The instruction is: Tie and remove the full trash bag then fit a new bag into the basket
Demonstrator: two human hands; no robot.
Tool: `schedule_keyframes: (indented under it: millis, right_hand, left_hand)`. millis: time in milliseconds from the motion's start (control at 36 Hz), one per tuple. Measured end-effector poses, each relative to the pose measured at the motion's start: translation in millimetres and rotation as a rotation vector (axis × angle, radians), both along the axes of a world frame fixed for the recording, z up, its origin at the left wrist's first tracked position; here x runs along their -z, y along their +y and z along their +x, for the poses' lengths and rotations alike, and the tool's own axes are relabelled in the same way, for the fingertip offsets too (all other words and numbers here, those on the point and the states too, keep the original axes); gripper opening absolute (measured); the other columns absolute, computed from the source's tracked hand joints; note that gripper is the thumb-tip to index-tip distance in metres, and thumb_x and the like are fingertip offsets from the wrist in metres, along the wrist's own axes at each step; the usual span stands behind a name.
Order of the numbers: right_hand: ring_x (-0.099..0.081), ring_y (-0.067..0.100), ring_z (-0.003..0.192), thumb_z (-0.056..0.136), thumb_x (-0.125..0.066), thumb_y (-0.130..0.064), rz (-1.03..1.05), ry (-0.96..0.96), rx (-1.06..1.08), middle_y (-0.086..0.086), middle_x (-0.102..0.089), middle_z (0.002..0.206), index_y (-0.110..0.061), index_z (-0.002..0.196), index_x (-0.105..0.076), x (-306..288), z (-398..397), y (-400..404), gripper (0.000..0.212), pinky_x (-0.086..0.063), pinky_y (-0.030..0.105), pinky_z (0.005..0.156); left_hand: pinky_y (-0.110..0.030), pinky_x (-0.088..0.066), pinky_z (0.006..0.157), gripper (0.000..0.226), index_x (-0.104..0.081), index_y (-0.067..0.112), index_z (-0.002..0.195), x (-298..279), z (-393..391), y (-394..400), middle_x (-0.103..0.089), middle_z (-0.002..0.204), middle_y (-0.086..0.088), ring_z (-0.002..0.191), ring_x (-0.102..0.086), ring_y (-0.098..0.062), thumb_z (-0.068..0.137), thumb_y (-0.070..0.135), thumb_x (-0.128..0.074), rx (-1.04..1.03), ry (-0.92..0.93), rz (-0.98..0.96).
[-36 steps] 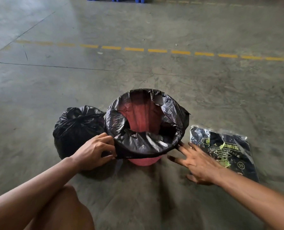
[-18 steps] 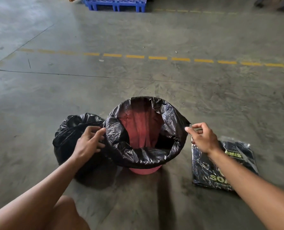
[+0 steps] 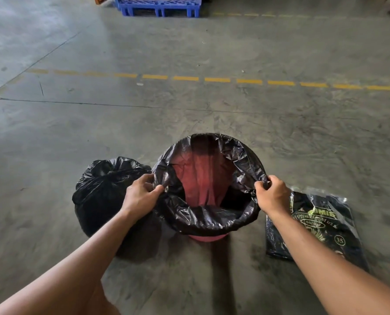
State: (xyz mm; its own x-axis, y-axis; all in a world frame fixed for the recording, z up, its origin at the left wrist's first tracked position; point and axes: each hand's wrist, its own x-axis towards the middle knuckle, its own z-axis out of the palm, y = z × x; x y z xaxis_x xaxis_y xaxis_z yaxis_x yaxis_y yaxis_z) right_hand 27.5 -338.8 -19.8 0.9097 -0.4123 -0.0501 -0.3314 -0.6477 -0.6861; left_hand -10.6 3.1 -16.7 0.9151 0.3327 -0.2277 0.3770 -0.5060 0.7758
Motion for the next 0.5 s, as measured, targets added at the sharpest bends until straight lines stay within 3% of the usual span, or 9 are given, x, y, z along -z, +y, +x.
schedule_keyframes:
  millis: [139, 250, 361, 444, 500]
  right_hand:
    - [-0.061, 0.036, 0.069, 0.086, -0.061, -0.028, -0.025, 0.057, 0.019, 0.012, -0.062, 0.067, -0.015, 0.065, -0.048, 5, -4, -16, 0.028, -0.036, 0.033, 0.056]
    - [-0.060, 0.033, 0.069, 0.088, -0.061, -0.029, -0.049, 0.100, -0.022, 0.011, -0.063, 0.069, -0.011, 0.071, -0.053, 2, -3, -18, 0.027, -0.036, 0.031, 0.054]
    - [-0.058, 0.032, 0.066, 0.089, -0.060, -0.032, -0.095, 0.121, -0.033, 0.005, -0.056, 0.062, -0.012, 0.067, -0.049, -2, -5, -19, 0.032, -0.034, 0.030, 0.050]
    - [-0.065, 0.036, 0.078, 0.089, -0.060, -0.047, -0.142, 0.122, -0.075, 0.009, -0.065, 0.074, -0.017, 0.063, -0.054, -6, -4, -23, 0.040, -0.047, 0.035, 0.062]
    - [-0.066, 0.037, 0.091, 0.087, -0.057, -0.061, -0.153, 0.097, -0.090, 0.014, -0.070, 0.094, -0.020, 0.082, -0.072, -13, -3, -31, 0.044, -0.052, 0.037, 0.074]
  left_hand:
    - [-0.042, -0.059, 0.091, 0.053, -0.066, 0.033, 0.131, 1, 8, -12, -0.079, 0.096, 0.006, 0.091, -0.074, -0.016, 0.080, 0.046, -0.066, 0.040, -0.037, -0.017]
    - [-0.039, -0.054, 0.099, 0.048, -0.062, 0.026, 0.139, -1, 7, -17, -0.077, 0.109, -0.006, 0.102, -0.072, -0.022, 0.092, 0.034, -0.068, 0.060, -0.053, 0.043]
    - [-0.036, -0.050, 0.102, 0.053, -0.053, 0.029, 0.148, -5, 7, -9, -0.076, 0.119, -0.003, 0.114, -0.069, -0.021, 0.096, 0.039, -0.065, 0.140, 0.002, 0.050]
    - [-0.037, -0.053, 0.097, 0.055, -0.051, 0.035, 0.147, -8, 7, 0, -0.077, 0.106, 0.006, 0.099, -0.073, -0.016, 0.095, 0.052, -0.062, 0.193, 0.006, 0.099]
    - [-0.040, -0.056, 0.093, 0.055, -0.052, 0.038, 0.141, -7, 5, 10, -0.075, 0.097, 0.011, 0.083, -0.075, -0.011, 0.092, 0.062, -0.058, 0.196, -0.018, 0.082]
